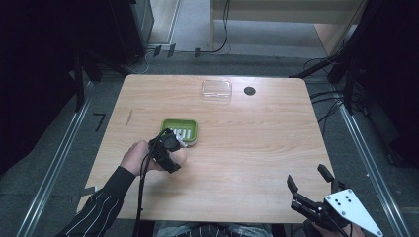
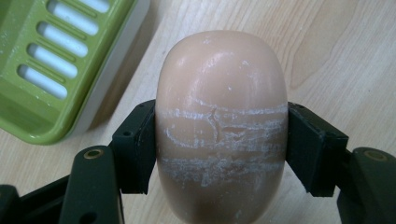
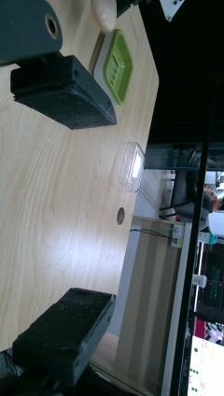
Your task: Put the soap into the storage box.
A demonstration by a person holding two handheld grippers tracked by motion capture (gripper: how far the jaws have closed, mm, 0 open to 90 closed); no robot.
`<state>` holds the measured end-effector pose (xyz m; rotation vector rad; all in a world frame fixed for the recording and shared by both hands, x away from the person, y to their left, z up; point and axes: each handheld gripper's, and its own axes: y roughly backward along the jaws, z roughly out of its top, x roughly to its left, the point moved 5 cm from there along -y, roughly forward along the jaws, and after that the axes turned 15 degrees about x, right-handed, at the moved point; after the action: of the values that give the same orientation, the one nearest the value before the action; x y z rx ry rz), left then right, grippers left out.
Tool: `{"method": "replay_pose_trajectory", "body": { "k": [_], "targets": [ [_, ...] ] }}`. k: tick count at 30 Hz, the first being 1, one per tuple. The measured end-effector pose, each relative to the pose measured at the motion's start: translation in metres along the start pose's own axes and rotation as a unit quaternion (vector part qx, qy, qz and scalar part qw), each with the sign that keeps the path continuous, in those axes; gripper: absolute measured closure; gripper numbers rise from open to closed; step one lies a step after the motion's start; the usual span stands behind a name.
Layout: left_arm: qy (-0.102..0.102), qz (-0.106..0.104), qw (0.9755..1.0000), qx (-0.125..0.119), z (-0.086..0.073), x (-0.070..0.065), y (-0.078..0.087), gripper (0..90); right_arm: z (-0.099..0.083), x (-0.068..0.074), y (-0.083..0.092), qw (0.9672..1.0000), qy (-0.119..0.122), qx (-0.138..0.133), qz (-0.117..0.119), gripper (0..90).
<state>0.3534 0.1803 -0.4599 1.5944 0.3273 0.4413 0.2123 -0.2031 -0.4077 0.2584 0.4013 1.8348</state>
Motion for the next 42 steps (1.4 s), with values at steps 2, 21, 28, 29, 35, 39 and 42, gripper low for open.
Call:
{"method": "replay_pose_trajectory", "body": {
  "k": [2,21,28,29,35,39,42],
  "targets": [
    [-0.005,0.0,1.0,0.001,0.001,0.001,0.001,33.8,0.0,0.0,0.0,1.0,0.0,0.0,0.0,13.2],
    [-0.022,-0.001,0.9997,-0.009,0.01,0.015,0.005,33.8,0.0,0.0,0.0,1.0,0.0,0.002,0.0,13.2],
    [-0.033,0.006,0.9994,-0.01,0.011,0.017,0.01,33.8,0.0,0.0,0.0,1.0,0.003,-0.001,0.0,13.3],
    [-0.033,0.006,0.9994,-0.01,0.011,0.017,0.01,33.8,0.0,0.0,0.0,1.0,0.0,0.0,0.0,13.2],
    [-0.034,0.008,0.9993,-0.011,0.011,0.023,0.013,33.8,0.0,0.0,0.0,1.0,0.0,0.0,0.0,13.2],
    [-0.043,0.013,0.999,-0.007,0.012,0.027,0.014,33.8,0.0,0.0,0.0,1.0,0.0,0.0,0.0,13.2],
    [-0.041,0.016,0.999,-0.009,0.012,0.029,0.015,33.9,0.0,0.0,0.0,1.0,0.0,0.0,0.0,13.3]
  ]
}}
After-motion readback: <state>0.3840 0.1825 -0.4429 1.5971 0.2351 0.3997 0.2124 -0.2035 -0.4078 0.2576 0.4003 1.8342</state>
